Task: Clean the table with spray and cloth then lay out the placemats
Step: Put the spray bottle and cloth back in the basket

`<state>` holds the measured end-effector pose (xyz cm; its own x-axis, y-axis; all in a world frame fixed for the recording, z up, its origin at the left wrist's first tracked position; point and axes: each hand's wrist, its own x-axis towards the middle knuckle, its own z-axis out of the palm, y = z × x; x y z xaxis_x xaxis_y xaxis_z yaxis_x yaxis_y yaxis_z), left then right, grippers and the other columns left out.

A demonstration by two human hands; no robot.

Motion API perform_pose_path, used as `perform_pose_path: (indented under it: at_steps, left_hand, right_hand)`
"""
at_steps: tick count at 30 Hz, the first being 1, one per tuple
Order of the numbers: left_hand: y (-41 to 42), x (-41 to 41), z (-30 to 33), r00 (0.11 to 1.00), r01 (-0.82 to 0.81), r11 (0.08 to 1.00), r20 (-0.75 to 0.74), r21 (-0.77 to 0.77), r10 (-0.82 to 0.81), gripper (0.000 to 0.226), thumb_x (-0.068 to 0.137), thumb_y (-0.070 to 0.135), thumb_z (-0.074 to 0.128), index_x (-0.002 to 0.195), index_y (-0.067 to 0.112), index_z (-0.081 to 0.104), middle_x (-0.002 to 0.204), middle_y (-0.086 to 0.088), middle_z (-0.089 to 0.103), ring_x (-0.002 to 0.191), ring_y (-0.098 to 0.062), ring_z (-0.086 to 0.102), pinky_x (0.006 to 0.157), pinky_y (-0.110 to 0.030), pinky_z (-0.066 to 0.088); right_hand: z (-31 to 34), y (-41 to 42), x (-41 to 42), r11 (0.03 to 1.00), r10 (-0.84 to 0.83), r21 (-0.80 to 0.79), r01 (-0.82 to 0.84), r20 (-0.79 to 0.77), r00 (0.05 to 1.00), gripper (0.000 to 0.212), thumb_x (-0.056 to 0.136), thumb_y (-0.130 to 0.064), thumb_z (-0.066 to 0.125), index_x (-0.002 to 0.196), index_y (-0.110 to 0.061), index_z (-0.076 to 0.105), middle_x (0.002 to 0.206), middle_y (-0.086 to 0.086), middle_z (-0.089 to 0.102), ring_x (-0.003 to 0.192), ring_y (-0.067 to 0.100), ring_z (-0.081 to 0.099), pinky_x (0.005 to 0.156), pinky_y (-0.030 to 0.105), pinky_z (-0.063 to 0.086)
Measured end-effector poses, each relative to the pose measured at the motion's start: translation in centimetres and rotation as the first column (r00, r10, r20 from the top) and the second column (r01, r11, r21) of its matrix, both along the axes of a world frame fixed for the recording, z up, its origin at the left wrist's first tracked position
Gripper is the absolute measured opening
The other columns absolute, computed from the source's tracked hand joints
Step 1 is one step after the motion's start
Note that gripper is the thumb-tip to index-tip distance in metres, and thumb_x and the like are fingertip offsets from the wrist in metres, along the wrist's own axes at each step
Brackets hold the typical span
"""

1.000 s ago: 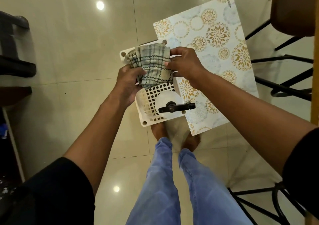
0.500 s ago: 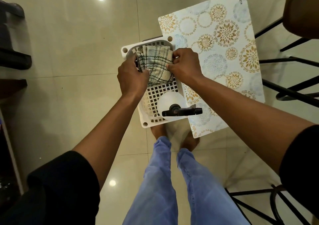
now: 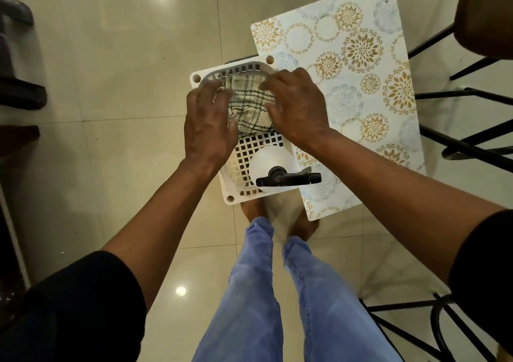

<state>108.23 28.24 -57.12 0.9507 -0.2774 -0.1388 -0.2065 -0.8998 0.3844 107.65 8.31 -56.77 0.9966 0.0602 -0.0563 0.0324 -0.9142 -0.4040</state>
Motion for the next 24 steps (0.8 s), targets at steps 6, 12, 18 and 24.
perform_pose_path:
  at_steps: [6,12,18,24]
  left_hand:
    - [-0.1,0.6,-0.5,0.986,0.161,0.980,-0.056,0.118,-0.155,0.059,0.088,0.021,0.077,0.144,0.012,0.061,0.159,-0.008,0.053,0.144,-0.040,0.044,0.115,-0.053,0.045]
    - [-0.2,0.8,-0.1,0.980,0.181,0.965,-0.112,0.189,-0.162,0.060,0.092,0.030,0.074,0.148,0.016,0.058,0.163,-0.005,0.050,0.143,-0.038,0.043,0.110,-0.053,0.046]
    - [-0.2,1.3,1.7,0.986,0.123,0.987,-0.123,0.103,-0.110,0.053,0.091,0.034,0.065,0.140,0.012,0.067,0.154,-0.007,0.059,0.140,-0.043,0.045,0.114,-0.054,0.043]
    - [-1.8,0.9,8.6,0.997,-0.036,0.974,-0.069,-0.222,0.021,0.036,0.094,0.030,0.065,0.126,0.019,0.076,0.122,0.003,0.078,0.112,-0.022,0.070,0.104,-0.042,0.054]
  right_hand:
    - [-1.5,-1.0,0.1,0.950,0.278,-0.130,-0.283,-0.059,0.959,0.042,0.088,-0.046,0.063,0.126,-0.032,0.070,0.141,-0.012,0.062,0.121,0.028,0.053,0.089,0.045,0.043]
    - [-1.4,-1.5,-0.1,0.942,0.288,-0.139,-0.307,-0.139,0.947,0.048,0.090,-0.050,0.057,0.134,-0.032,0.066,0.149,-0.012,0.056,0.124,0.029,0.050,0.092,0.045,0.040]
    - [0.2,-2.3,-0.4,0.972,0.224,-0.019,-0.234,-0.216,0.950,0.044,0.092,-0.040,0.065,0.135,-0.031,0.066,0.151,-0.011,0.055,0.128,0.028,0.048,0.096,0.046,0.041]
    - [2.8,-5.1,-4.8,0.945,-0.225,0.229,0.233,-0.060,0.972,0.034,0.091,-0.028,0.068,0.125,-0.024,0.072,0.130,-0.007,0.070,0.117,0.024,0.057,0.099,0.038,0.045]
